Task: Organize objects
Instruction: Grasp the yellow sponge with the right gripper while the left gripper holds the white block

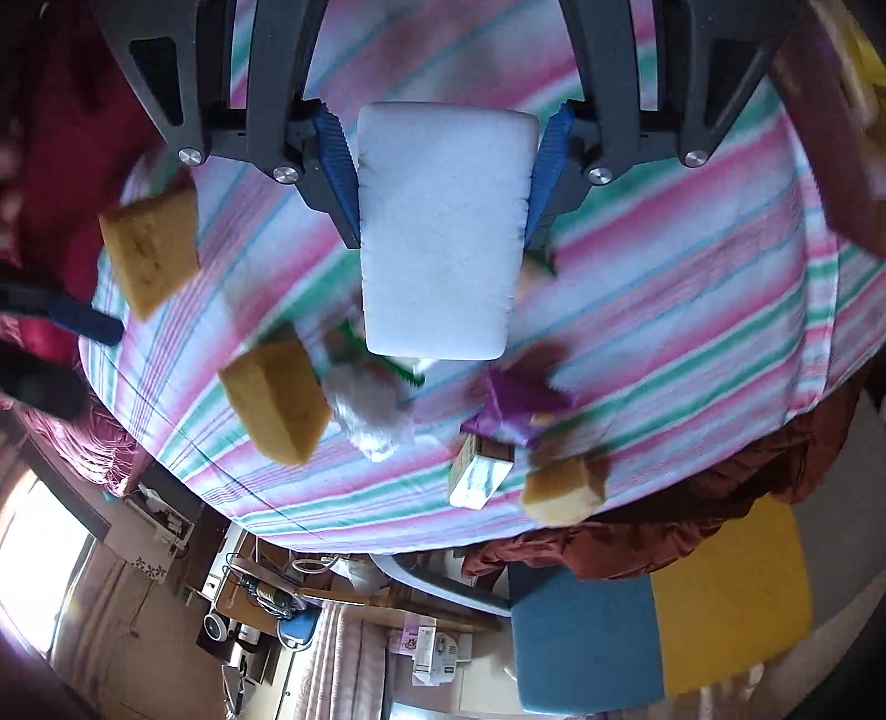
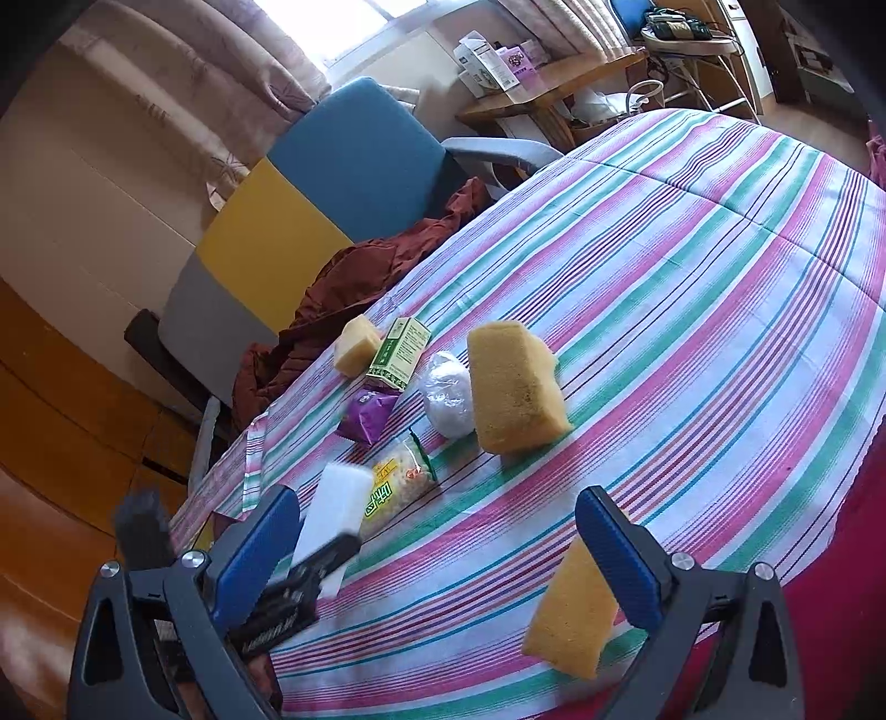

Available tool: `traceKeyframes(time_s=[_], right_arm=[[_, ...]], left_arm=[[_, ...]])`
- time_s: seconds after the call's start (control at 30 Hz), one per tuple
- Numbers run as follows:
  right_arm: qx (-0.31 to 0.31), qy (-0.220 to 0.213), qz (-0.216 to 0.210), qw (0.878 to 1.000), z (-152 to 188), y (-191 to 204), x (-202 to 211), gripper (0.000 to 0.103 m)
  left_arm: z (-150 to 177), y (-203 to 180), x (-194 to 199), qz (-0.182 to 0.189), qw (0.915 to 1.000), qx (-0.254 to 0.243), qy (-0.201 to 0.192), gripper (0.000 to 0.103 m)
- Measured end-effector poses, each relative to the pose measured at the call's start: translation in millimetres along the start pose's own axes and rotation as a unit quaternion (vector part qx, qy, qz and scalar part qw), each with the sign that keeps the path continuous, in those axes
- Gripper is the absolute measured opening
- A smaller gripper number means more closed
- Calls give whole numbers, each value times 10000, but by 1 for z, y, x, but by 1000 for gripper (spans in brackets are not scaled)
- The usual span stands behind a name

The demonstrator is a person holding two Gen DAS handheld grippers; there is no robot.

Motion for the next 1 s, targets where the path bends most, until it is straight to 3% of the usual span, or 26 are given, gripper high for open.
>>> traceKeyframes(time_s=[0.23, 0.3, 0.4, 0.57, 0.77, 0.87, 0.9, 0.93, 1.0], right_arm=[[38, 96, 60, 9999, 0, 0, -2, 102], [83, 180, 201, 9996, 0, 2, -4, 102], [516, 467, 738, 9948, -3, 10, -9, 102], [1445, 767, 1616, 9732, -6, 18, -7, 95], [1972, 1532, 2074, 9458, 7, 16, -27, 80], [2144, 1971, 2143, 9323, 21, 15, -42, 65], [2242, 2093, 2208, 9258, 27, 16, -47, 50], [2374, 2132, 2289, 9197, 32, 17, -50, 45], [2465, 1991, 2297, 9202, 33, 22, -46, 44]], left_arm=[[65, 0, 3, -240, 9993, 130, 253, 57], [73, -3, 4, -308, 9995, -43, 103, 57], [74, -4, 4, -302, 9995, -73, 99, 57], [79, -3, 5, -286, 9995, -142, 7, 57], [79, 0, 7, -173, 9998, -82, -46, 58], [80, 0, 7, -178, 9997, -122, -85, 58], [81, 0, 7, -176, 9997, -132, -97, 58], [81, 0, 7, -164, 9997, -131, -109, 58], [81, 2, 8, -119, 9998, -98, -124, 57]])
Point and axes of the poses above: each gripper's, at about its wrist camera, not at the fingertips, and x roughly against the way its jaws point, y to its left, z to its underside, the point moved 1 cm from there along -x, roughly the way its jaws point, and after that the axes turned 10 degrees about z, right-handed, at the moved point
